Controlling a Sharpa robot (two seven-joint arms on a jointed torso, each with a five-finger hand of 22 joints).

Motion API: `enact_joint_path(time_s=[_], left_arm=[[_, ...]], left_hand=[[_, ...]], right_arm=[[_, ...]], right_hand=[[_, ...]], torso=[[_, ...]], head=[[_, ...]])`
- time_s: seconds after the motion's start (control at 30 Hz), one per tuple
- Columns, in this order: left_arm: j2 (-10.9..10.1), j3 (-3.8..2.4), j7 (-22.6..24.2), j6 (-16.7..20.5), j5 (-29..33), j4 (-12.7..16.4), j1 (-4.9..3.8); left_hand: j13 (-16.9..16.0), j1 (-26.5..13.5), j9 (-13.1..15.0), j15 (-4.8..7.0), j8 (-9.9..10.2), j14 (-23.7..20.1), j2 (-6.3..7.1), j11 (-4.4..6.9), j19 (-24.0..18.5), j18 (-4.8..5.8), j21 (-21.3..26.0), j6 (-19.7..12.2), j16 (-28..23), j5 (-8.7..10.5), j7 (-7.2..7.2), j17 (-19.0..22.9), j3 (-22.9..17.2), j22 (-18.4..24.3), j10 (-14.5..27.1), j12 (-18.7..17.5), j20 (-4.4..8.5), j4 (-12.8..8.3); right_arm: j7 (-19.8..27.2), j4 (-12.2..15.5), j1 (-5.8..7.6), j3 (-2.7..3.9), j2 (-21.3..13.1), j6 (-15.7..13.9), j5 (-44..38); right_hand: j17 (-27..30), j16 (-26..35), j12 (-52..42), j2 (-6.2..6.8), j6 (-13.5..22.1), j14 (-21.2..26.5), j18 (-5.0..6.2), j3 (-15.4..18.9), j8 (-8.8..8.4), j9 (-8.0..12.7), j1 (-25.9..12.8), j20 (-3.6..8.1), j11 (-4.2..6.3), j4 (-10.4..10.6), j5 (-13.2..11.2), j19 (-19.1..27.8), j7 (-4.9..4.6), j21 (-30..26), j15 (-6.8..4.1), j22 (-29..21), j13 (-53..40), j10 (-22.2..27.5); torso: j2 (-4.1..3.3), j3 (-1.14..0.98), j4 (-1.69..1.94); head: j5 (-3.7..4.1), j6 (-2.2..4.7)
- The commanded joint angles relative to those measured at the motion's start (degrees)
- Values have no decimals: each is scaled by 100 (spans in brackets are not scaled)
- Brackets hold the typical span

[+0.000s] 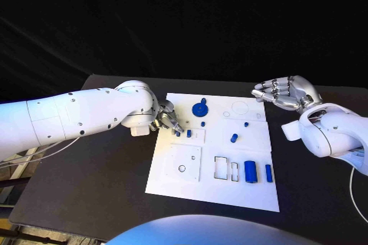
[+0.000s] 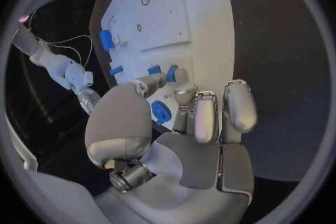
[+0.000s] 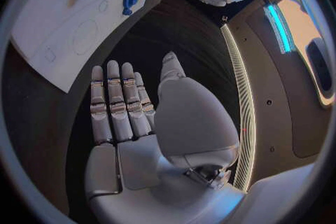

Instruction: Assemble the parts on the task board

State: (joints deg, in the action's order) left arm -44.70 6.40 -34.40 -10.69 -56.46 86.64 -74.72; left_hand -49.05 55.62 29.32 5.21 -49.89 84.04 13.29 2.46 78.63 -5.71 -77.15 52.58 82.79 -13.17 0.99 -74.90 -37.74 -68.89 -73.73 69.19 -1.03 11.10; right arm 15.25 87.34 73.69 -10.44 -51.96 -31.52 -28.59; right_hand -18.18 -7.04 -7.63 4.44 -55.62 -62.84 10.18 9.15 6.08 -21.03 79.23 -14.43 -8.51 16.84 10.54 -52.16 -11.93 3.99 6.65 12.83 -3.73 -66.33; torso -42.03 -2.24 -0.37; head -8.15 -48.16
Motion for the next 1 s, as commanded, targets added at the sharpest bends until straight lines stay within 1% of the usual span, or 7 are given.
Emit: enact_joint_path(time_s=[0.03,0.13,0.23,0.33,0.53,0.73,1.0], left_arm=[[-5,0,13,50,13,0,3],[-10,-1,34,94,11,8,7],[-16,-3,51,135,14,19,9],[-27,-7,64,183,18,31,10],[-141,-80,152,383,62,125,11],[-342,-264,350,740,211,304,1],[-421,-383,1216,1352,416,448,-22]], left_hand=[[-20,-65,12,35,43,281,69,-1,7,84,36,26,7,48,42,-283,294,-4,13,-3,17,123],[-41,-81,22,36,74,281,165,1,14,85,39,47,8,186,38,-288,777,-7,8,-6,16,378],[-67,-28,30,43,108,283,106,8,19,86,40,60,10,846,30,-293,1177,-12,0,-7,18,554],[-81,-20,34,42,125,282,36,8,20,84,43,66,7,953,27,-290,1365,-12,-5,-7,23,566],[6,-4,38,43,142,282,-47,6,-2,74,72,53,7,946,30,-290,1483,31,38,-61,24,564],[257,163,55,22,172,279,-120,-24,-92,39,185,-51,0,901,66,-282,1649,189,204,-217,9,559],[1675,1286,51,-244,298,3,-348,-339,-971,-253,1286,-924,-376,828,418,281,1607,1596,1587,-1131,-183,505]], right_arm=[[82,11,-1,1,1,35,13],[81,13,-1,1,-1,35,15],[82,13,-1,1,-2,34,16],[83,14,-1,1,-4,34,17],[82,16,-1,1,-9,33,18],[84,15,-1,1,-10,33,18],[82,10,-1,1,-8,32,18]], right_hand=[[11,25,15,-5,3,10,36,41,-29,6,-58,9,-36,-13,-6,47,-41,-24,47,-11,4,17],[11,25,15,-5,3,10,36,41,-29,6,-58,9,-36,-13,-6,47,-41,-24,47,-11,4,17],[15,28,14,-5,3,13,36,49,-30,6,-71,8,-37,-13,-6,51,-43,-24,49,-16,4,19],[18,30,14,-8,4,14,36,53,-31,7,-81,7,-38,-11,-5,55,-43,-24,50,-20,4,21],[21,32,13,-12,4,16,36,57,-32,7,-90,5,-38,-11,-5,58,-44,-25,51,-23,4,22],[23,33,12,-16,3,16,36,58,-33,7,-93,5,-38,-12,-4,61,-44,-25,51,-25,4,22],[30,35,8,-51,-1,12,37,54,-34,7,-92,3,-37,-19,-1,68,-43,-23,51,-35,3,21]], torso=[[-4,1,-1],[-4,3,-3],[-1,5,-1],[3,2,-1],[-1,2,-2],[6,0,1],[2,3,-4]], head=[[3,3],[8,8],[16,12],[13,17],[25,29],[28,54],[49,108]])
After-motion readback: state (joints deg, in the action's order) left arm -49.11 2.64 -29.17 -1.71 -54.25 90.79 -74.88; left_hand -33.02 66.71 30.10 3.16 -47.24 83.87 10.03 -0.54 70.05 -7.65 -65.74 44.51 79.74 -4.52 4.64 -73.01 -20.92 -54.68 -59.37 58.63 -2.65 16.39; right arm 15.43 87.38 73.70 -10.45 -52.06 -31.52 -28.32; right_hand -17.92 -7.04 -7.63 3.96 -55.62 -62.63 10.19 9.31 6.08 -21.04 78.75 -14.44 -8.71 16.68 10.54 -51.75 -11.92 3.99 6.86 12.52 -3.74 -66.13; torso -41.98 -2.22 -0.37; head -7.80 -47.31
